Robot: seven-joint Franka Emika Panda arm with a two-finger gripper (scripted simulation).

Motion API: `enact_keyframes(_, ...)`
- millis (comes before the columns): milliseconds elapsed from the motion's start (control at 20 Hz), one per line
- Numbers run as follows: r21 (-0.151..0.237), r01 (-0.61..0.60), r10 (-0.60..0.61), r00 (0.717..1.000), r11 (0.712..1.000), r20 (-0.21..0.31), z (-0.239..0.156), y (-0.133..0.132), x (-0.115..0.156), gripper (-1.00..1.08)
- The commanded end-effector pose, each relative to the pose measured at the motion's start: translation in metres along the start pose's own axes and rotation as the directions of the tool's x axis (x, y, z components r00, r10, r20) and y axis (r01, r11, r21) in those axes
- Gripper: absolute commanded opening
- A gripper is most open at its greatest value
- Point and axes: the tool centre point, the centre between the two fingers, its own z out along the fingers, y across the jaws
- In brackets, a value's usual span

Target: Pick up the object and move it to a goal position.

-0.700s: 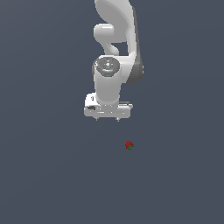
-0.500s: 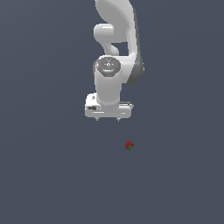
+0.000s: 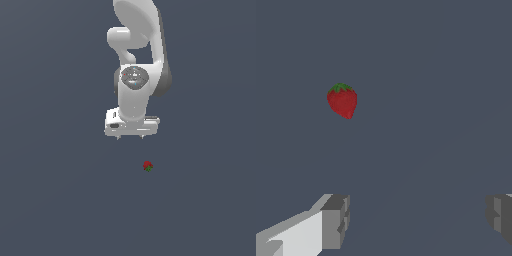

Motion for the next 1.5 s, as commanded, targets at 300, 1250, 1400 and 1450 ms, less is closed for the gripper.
enact_keyframes(300,0.003,-0.048,0.048,0.999,0.999,-0.008,0.007,-0.008,0.011,1.0)
enact_keyframes(1250,0.037,-0.342,0.344,0.938,0.939,-0.05,0.062,-0.068,0.076,1.0)
enact_keyframes(1400,0.041,-0.368,0.37,0.928,0.929,-0.052,0.067,-0.075,0.081,1.0)
enact_keyframes(1450,0.042,-0.375,0.377,0.925,0.926,-0.053,0.069,-0.076,0.083,1.0)
